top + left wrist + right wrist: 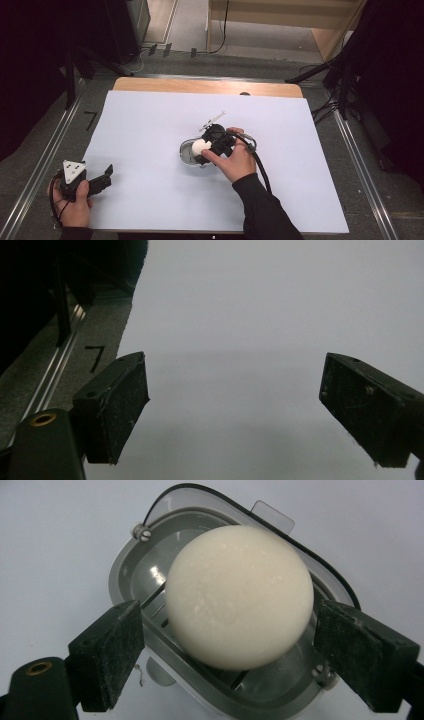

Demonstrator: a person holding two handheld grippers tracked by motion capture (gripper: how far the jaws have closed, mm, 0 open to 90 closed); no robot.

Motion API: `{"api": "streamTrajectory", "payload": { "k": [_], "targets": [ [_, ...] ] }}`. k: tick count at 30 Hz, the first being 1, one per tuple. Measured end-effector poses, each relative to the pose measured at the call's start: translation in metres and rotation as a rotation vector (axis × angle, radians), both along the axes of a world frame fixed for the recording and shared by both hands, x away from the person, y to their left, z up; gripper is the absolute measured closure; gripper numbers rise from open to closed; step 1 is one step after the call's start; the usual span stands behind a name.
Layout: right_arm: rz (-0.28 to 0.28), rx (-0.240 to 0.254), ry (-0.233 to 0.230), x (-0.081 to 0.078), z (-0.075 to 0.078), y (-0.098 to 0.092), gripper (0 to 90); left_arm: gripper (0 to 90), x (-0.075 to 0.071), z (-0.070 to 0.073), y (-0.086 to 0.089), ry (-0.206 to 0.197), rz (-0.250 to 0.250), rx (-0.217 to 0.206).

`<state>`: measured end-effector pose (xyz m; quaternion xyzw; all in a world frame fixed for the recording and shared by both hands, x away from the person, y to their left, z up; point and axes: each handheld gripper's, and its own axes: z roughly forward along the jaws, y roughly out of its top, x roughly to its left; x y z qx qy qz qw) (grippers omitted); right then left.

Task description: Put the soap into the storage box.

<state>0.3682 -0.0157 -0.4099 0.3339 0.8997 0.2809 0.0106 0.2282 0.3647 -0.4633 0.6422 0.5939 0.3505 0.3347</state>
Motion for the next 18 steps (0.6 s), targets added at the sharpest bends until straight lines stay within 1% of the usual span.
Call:
{"api": "streamTrajectory", "payload": {
  "k": [1,3,11,12,15,18],
  "targets": [
    [0.0,0.0,0.0,0.0,0.0,0.0,13.2,12.9,0.0,0.0,0.0,0.0,0.0,0.0],
    [-0.015,0.014,-0.016,-0.001,0.004,-0.005,13.0,12.9,0.0,0.0,0.0,-0.001,0.0,0.002],
    [-0.047,0.073,-0.043,-0.005,0.015,-0.027,13.1,13.0,0.0,0.0,-0.001,-0.001,0.001,0.007],
    [-0.049,0.079,-0.049,-0.005,0.015,-0.03,13.1,13.0,0.0,0.0,-0.001,-0.001,0.001,0.008],
    [-0.058,0.091,-0.049,-0.006,0.014,-0.039,13.1,13.0,0.0,0.0,-0.001,0.001,0.003,0.011],
    [-0.068,0.095,-0.053,-0.007,0.014,-0.048,13.1,13.1,0.0,0.0,-0.001,0.003,0.005,0.013]
  ]
}}
